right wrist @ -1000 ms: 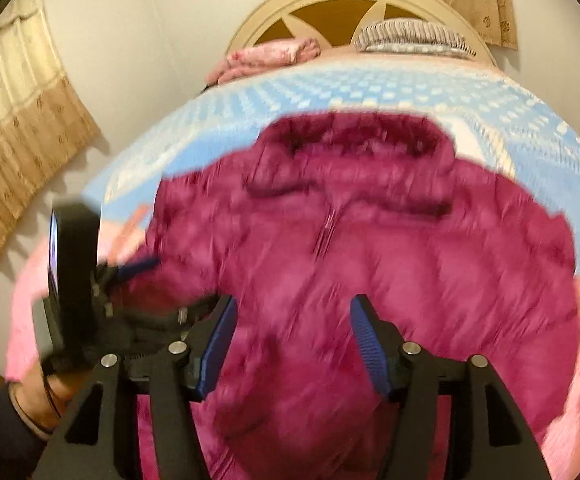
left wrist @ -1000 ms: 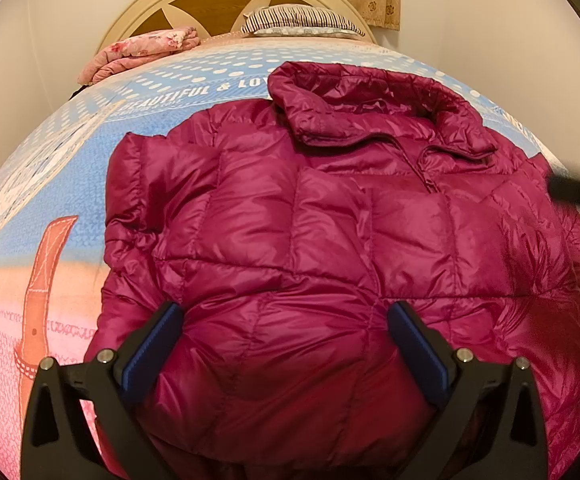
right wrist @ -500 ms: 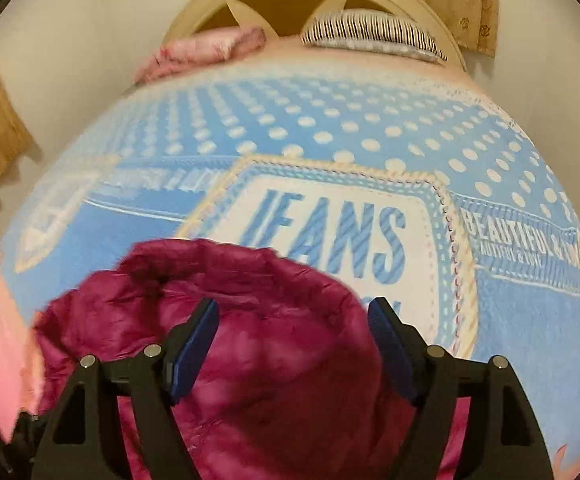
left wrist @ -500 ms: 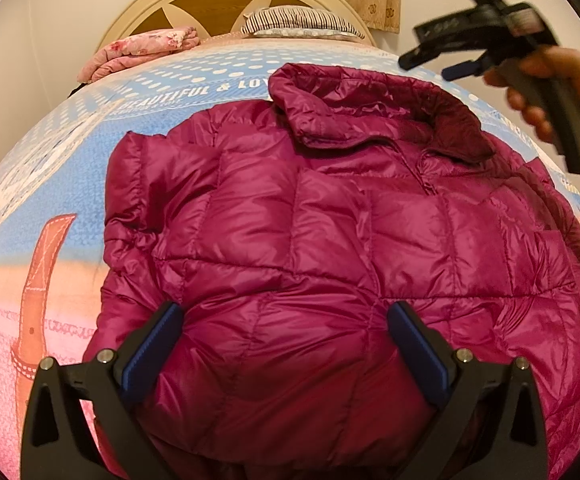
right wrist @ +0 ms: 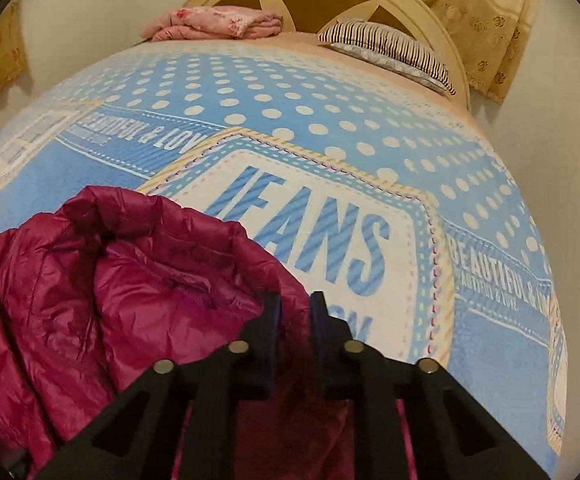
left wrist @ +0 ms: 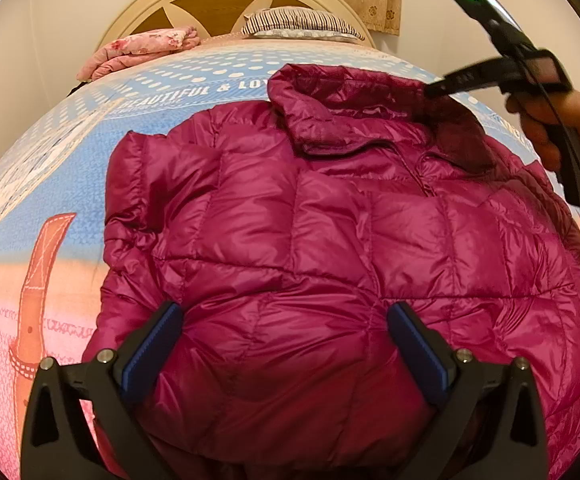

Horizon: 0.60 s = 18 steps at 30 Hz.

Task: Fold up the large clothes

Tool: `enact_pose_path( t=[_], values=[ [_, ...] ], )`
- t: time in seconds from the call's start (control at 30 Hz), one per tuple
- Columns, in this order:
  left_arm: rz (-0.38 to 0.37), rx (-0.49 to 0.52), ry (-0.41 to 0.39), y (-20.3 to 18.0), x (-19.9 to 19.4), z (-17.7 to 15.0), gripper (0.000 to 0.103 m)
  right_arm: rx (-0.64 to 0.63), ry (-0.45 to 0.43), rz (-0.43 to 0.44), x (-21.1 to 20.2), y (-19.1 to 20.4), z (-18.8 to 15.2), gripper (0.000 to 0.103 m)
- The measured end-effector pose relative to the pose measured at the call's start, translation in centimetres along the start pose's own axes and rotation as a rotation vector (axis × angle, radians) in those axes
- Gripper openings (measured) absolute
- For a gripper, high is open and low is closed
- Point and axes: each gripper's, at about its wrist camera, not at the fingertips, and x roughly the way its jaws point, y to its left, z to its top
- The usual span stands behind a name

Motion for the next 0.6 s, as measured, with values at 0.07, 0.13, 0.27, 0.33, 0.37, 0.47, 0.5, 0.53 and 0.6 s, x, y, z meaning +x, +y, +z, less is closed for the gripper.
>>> enact_pose_path(
  t=[0.07,0.13,0.27,0.33,0.37,0.47,0.5,0.53,0.6],
  values=[
    [0.000,-0.001,0.000,0.1,0.0,0.0,0.103,-0.003,0.000,-0.004,-0.1,-0.2,-0.7,0.008],
    [-0.002,-0.002,0.000,0.0,0.0,0.0,0.103,-0.002,-0.001,-0.006,-0.4,-0.3,-1.5,0.006],
    [-0.001,-0.001,0.000,0.0,0.0,0.0,0.103,0.008,-0.019,0.004,-1.0,-0.4,-3.2,0.005],
    [-0.001,-0.001,0.000,0.0,0.0,0.0,0.103,0.025,-0.021,0.012,-1.1,-0.6,-4.0,0.004],
    [-0.001,-0.001,0.000,0.0,0.0,0.0,0.103,0.029,-0.022,0.013,-1.1,-0.6,-4.5,0.004],
    [-0.001,-0.001,0.000,0.0,0.0,0.0,0.103,0.031,-0.023,0.014,-0.9,-0.4,-5.6,0.003],
    [0.000,0.000,0.000,0.0,0.0,0.0,0.103,0.037,-0.023,0.015,-0.8,-0.4,-6.0,0.003],
    [0.001,0.000,0.000,0.0,0.0,0.0,0.103,0.042,-0.023,0.016,-0.7,-0.5,-6.4,0.003],
    [0.001,0.001,0.001,0.0,0.0,0.0,0.103,0.052,-0.024,0.016,-0.4,-0.6,-7.0,0.002]
  ],
)
